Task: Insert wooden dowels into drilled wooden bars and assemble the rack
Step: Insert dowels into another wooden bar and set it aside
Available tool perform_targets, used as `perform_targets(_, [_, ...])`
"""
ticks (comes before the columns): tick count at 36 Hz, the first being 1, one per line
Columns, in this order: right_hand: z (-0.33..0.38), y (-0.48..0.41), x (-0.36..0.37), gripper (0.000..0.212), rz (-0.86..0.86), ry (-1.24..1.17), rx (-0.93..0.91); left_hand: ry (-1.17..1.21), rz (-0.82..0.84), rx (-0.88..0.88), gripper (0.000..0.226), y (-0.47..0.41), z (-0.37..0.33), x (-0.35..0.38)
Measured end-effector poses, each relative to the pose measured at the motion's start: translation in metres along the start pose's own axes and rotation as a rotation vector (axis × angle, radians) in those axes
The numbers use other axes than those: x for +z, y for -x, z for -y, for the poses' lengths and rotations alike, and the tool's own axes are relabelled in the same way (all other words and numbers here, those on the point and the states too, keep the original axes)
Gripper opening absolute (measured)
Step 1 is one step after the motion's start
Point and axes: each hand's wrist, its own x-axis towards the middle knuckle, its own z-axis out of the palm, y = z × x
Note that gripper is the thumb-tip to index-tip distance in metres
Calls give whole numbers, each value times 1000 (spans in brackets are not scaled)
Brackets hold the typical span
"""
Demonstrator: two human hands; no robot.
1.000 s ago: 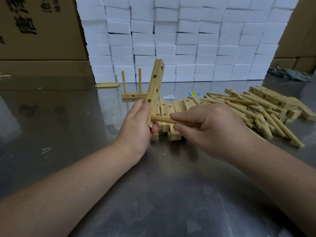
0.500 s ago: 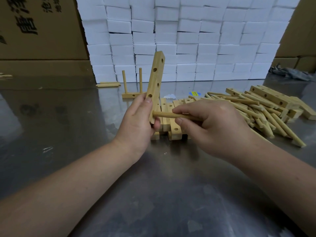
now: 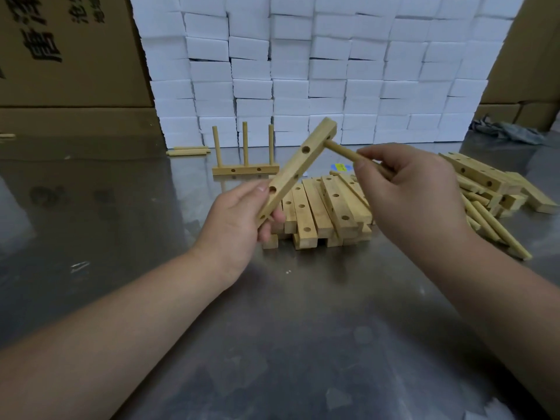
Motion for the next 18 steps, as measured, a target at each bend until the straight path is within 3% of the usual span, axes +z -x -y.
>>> perform_targets(8, [-4, -3, -1, 20, 16, 6, 21, -30, 38, -46, 31, -2, -1, -4])
perform_targets(18, [-2, 0, 0, 18, 55, 14, 7, -55, 162, -25, 53, -2, -13, -5])
